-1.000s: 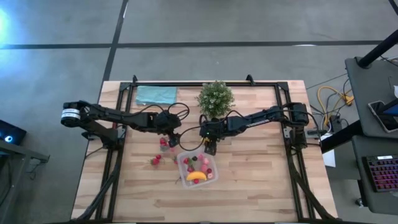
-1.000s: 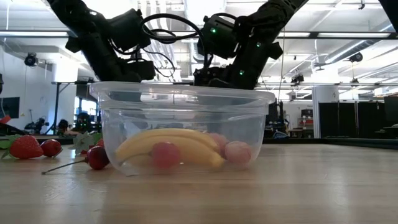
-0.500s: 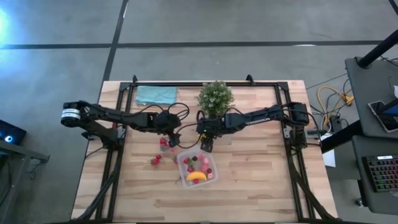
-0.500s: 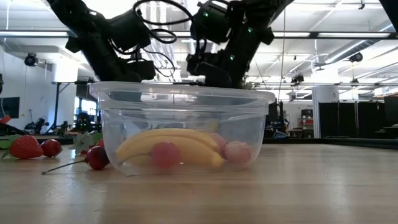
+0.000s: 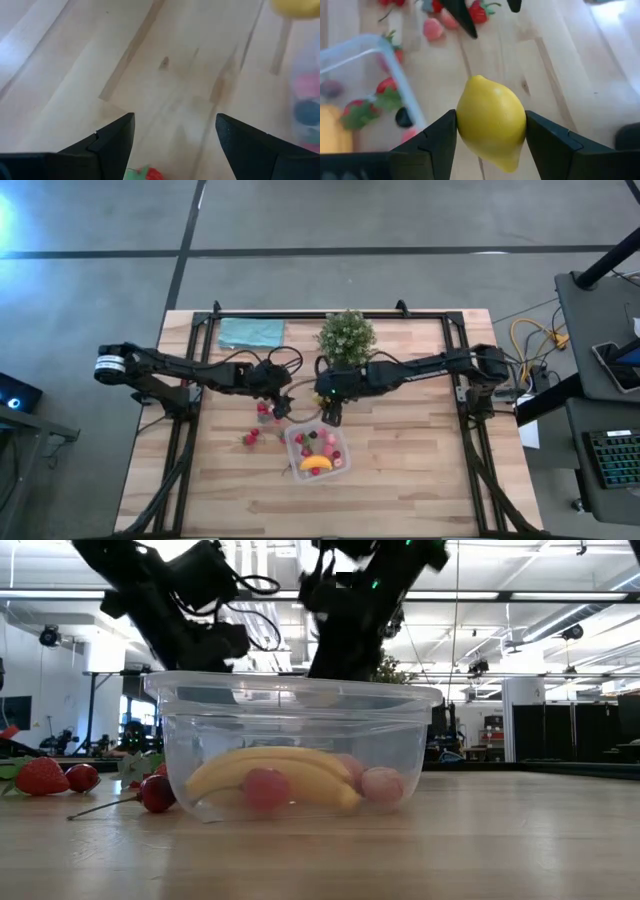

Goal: Pick and placing Produce into tupperware
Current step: Put the yellow lemon into the transparent bin, then adjust the transparent bin on the table

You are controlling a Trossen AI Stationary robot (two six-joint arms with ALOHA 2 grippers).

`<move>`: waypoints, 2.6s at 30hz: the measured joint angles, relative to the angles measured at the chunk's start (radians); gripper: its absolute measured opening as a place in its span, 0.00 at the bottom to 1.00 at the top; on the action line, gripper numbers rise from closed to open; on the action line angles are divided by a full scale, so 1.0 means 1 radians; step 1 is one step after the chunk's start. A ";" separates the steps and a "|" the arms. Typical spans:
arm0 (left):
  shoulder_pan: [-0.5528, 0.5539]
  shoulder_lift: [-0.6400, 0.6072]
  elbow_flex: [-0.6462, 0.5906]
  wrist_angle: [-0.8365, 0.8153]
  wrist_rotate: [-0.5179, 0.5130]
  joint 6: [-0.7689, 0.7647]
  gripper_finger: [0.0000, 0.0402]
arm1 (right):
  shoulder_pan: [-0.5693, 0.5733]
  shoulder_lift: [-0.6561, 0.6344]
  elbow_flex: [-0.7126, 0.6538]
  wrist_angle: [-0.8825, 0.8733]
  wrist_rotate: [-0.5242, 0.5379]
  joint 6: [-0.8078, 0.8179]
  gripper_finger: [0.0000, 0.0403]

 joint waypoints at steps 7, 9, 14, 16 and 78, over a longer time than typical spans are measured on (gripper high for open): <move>-0.031 -0.090 0.000 -0.005 -0.004 -0.087 0.66 | 0.118 -0.054 0.000 -0.072 0.074 -0.037 0.51; -0.045 -0.120 0.000 -0.003 -0.003 -0.126 0.66 | 0.156 -0.054 0.000 -0.064 0.077 -0.033 0.51; -0.095 -0.203 0.000 -0.012 -0.003 -0.145 0.66 | 0.194 -0.054 -0.001 -0.029 0.098 0.051 0.51; -0.106 -0.233 0.000 -0.016 -0.003 -0.141 0.66 | 0.195 -0.054 -0.001 -0.007 0.107 0.079 0.52; -0.506 0.039 -0.044 0.043 -0.100 -0.432 0.66 | 0.307 -0.018 0.164 -0.542 0.240 0.649 0.83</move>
